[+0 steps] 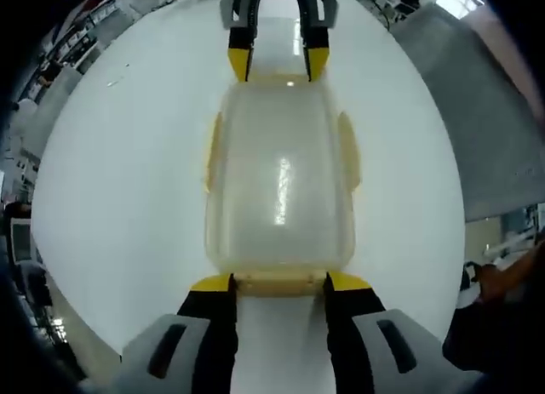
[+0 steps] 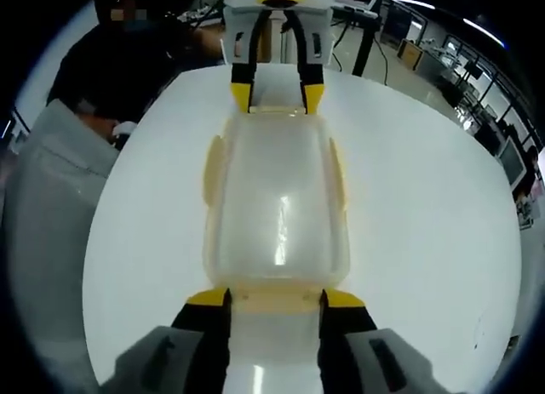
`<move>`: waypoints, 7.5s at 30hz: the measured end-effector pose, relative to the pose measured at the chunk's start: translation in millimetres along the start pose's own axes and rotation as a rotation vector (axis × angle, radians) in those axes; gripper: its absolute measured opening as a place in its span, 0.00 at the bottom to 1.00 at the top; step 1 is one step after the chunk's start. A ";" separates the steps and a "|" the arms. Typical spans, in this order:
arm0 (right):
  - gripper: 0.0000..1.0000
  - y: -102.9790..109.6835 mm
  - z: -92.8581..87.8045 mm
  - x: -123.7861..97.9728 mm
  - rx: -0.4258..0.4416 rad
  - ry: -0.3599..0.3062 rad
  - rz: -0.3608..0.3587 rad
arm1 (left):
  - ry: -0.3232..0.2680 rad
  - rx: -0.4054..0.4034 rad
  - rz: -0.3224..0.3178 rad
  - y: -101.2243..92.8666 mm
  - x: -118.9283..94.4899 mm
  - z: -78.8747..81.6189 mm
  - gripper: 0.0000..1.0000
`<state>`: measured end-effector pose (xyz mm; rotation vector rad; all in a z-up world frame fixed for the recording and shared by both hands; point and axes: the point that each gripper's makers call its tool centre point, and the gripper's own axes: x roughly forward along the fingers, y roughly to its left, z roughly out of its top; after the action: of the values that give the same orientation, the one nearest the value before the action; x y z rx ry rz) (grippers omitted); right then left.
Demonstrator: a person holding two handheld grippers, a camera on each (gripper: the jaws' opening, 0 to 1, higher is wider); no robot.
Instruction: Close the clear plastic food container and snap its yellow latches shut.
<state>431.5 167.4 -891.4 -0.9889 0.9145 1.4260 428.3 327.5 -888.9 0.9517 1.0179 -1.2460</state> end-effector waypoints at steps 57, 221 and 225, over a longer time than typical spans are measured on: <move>0.37 4.1 -38.1 -125.6 -0.025 0.035 -0.031 | -0.023 0.050 0.034 -3.3 -70.8 103.3 0.37; 0.27 30.5 -182.3 -142.7 1.000 -0.334 0.007 | -0.488 -0.839 -0.024 -7.2 3.8 255.8 0.34; 0.30 25.7 -181.5 -145.5 0.881 -0.361 -0.063 | -0.415 -0.713 0.060 -1.1 -0.3 256.8 0.42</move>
<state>423.8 -54.8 -818.3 -0.0936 1.0701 0.9329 448.0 81.9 -816.5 0.1590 0.9795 -0.8715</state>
